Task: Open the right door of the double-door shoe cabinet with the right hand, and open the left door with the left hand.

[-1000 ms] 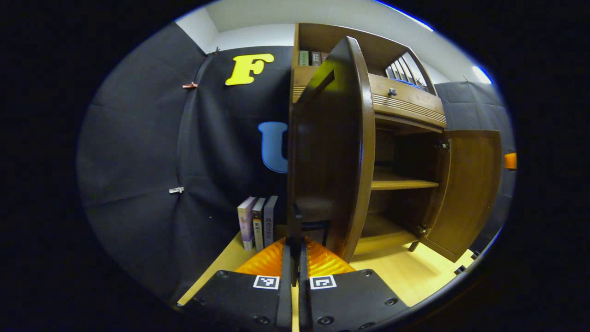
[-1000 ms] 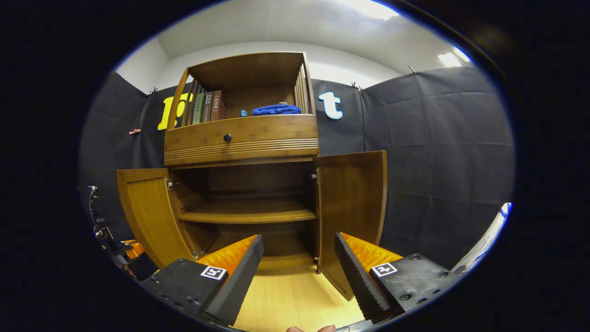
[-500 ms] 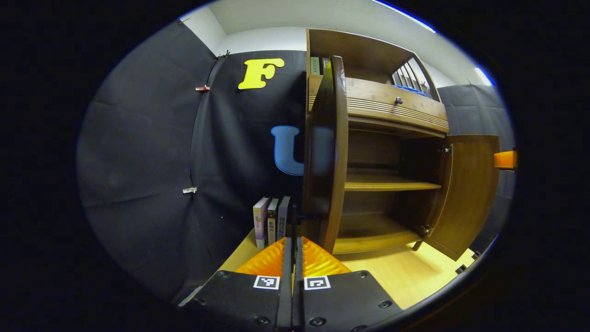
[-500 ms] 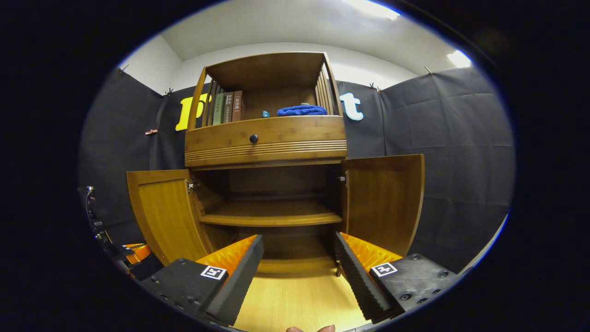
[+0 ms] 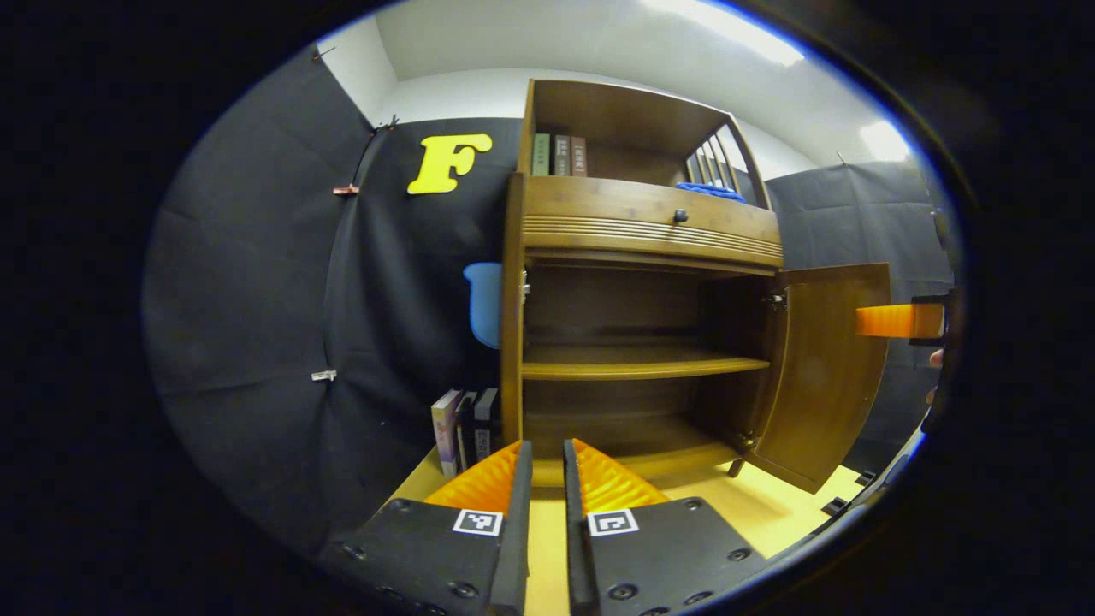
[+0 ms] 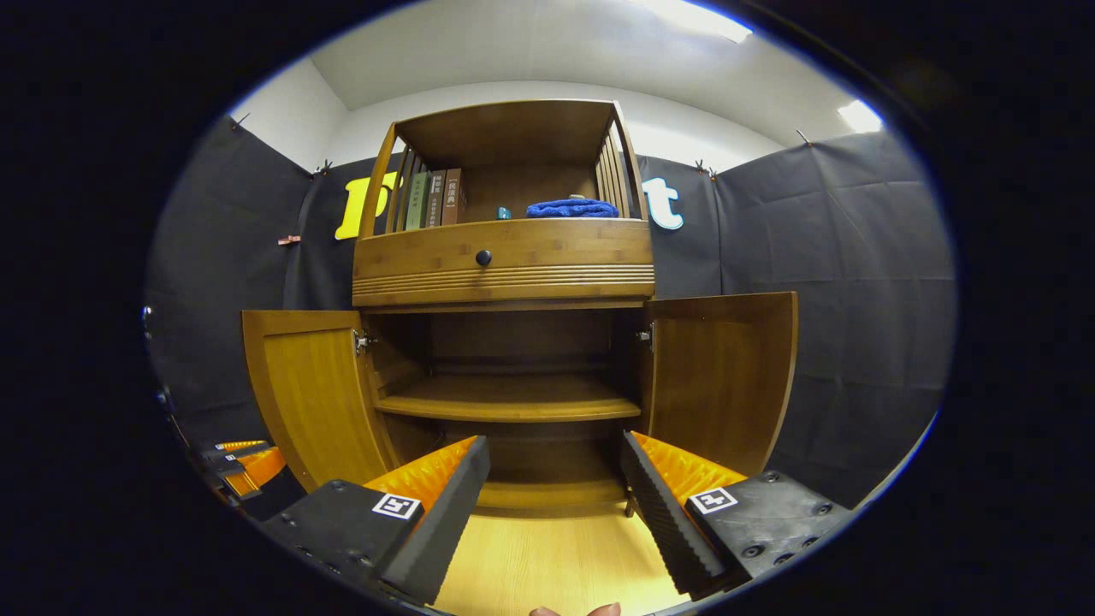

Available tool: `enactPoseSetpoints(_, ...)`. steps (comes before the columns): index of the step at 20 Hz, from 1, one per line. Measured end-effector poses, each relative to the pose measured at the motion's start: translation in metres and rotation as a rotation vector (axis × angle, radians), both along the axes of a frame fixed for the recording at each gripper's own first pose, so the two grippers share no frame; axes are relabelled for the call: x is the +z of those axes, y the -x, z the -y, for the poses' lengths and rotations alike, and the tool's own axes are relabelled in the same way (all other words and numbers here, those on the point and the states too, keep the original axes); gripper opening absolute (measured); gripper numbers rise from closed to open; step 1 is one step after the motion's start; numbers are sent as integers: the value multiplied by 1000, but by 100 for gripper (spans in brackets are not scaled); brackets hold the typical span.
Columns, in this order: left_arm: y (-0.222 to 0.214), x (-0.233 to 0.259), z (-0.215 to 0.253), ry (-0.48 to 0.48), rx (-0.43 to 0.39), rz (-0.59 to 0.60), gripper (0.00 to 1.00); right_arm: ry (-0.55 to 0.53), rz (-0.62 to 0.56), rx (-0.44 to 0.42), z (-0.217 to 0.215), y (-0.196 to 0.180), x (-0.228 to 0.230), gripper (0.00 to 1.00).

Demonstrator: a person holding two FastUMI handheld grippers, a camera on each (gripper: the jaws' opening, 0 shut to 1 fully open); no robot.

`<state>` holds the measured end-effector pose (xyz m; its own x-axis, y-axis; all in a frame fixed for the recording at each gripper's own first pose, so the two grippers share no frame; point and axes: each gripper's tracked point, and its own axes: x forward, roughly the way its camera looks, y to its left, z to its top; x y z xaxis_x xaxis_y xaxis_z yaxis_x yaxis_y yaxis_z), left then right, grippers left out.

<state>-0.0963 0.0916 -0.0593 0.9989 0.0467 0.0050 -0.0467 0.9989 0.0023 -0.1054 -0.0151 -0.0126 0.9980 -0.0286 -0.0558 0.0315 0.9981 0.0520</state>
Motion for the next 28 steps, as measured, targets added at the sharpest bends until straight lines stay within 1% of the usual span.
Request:
enactPoseSetpoints(1,-1,1,9,9,-10,-6,30,-2,-7,3,0,-3,-1,98)
enactPoseSetpoints(2,-3,4,19,16,-21,-9,33,-8,-6,6,-2,-4,0,98)
enactPoseSetpoints(3,-5,7,28,18,-33,-10,41,-11,0,8,-2,-5,3,98)
enactPoseSetpoints(4,-7,12,36,15,-44,-8,46,-8,4,12,-2,-7,3,98)
enactPoseSetpoints(7,-12,27,52,-16,-63,12,69,0,14,22,-1,-10,4,98)
enactPoseSetpoints(8,-13,32,56,-27,-62,19,73,-4,13,27,-2,-12,4,98)
enactPoseSetpoints(9,-15,36,59,-33,-59,28,81,-8,16,34,-1,-14,4,98)
enactPoseSetpoints(10,-16,39,62,-34,-56,30,85,-8,17,39,0,-18,6,98)
enactPoseSetpoints(11,-17,41,65,-32,-51,29,92,-8,16,45,2,-21,7,98)
enactPoseSetpoints(12,-19,43,69,-28,-48,25,96,-7,18,52,3,-24,8,98)
enactPoseSetpoints(14,-24,45,73,-13,-31,28,98,0,28,59,8,-31,12,98)
enactPoseSetpoints(15,-27,43,75,1,-19,18,98,1,25,60,10,-33,11,100)
enactPoseSetpoints(16,-30,44,77,13,-7,15,98,-8,28,63,10,-34,11,98)
enactPoseSetpoints(19,-36,47,82,25,18,15,96,-21,23,73,7,-37,3,98)
enactPoseSetpoints(20,-37,49,82,22,28,17,97,-23,20,77,7,-38,0,98)
enactPoseSetpoints(24,-40,54,85,10,43,25,97,-36,16,90,7,-38,-3,98)
enactPoseSetpoints(28,-47,57,90,20,38,31,97,-12,37,93,16,-51,9,98)
